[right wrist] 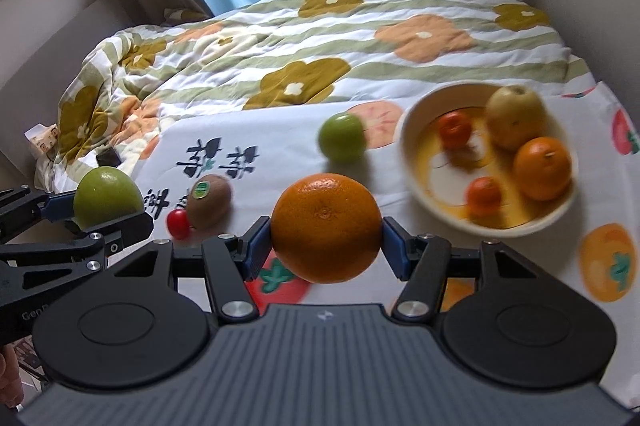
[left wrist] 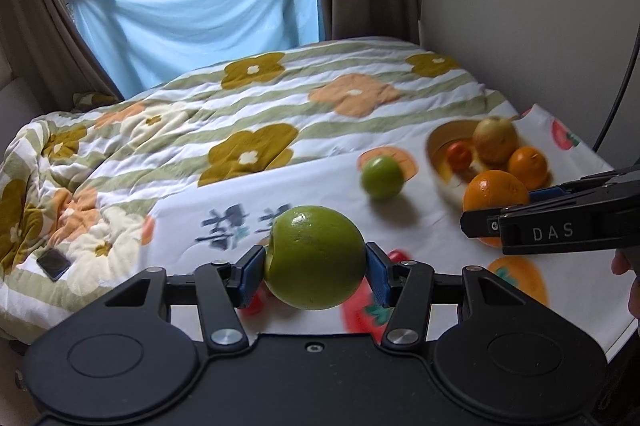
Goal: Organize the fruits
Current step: 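Carry the green apple and orange into the duck bowl and open both tools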
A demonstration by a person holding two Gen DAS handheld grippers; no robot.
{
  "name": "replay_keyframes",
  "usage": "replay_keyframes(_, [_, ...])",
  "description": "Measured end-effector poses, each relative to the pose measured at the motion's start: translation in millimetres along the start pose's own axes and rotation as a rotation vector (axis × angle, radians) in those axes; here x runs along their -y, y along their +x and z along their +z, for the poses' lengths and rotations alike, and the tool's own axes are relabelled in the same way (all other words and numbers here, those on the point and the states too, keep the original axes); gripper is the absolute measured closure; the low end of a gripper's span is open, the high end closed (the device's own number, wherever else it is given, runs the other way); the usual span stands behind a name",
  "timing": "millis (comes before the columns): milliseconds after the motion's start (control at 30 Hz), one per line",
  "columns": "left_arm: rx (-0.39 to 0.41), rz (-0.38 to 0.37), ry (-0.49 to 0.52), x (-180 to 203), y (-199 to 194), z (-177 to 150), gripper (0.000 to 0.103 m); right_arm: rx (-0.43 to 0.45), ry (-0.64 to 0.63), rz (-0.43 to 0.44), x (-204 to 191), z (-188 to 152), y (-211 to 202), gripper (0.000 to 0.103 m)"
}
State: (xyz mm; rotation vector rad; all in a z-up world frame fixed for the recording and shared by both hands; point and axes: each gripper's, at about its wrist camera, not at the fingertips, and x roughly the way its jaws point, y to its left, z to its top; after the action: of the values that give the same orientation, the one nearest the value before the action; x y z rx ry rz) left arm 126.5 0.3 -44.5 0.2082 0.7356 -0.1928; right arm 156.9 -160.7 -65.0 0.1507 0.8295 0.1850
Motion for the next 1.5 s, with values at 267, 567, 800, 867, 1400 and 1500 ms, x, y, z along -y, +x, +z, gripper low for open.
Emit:
replay_keyframes(267, [0.012, -0.016, 0.005, 53, 10, 23, 0.046, 0.023, 0.005, -0.014, 62, 11, -20, 0.030])
replay_keyframes(567, [0.006, -0.031, 0.023, 104, 51, 46, 0.046, 0.034, 0.006, -0.029, 126, 26, -14, 0.030])
replay_keyframes(800, [-0.012, -0.026, 0.044, 134, 90, 59, 0.046, 0.027, -0.003, -0.041, 162, 33, -3, 0.030])
replay_keyframes(867, [-0.021, -0.028, 0.050, 140, 102, 61, 0.046, 0.023, -0.002, -0.040, 169, 33, 0, 0.030])
replay_keyframes(1400, [-0.100, -0.037, 0.083, 163, 162, 67, 0.045, 0.025, 0.009, -0.032, 191, 40, 17, 0.030])
replay_keyframes(1500, [-0.085, -0.031, 0.092, 166, 157, 69, 0.039, 0.028, 0.012, -0.035, 194, 42, 18, 0.030])
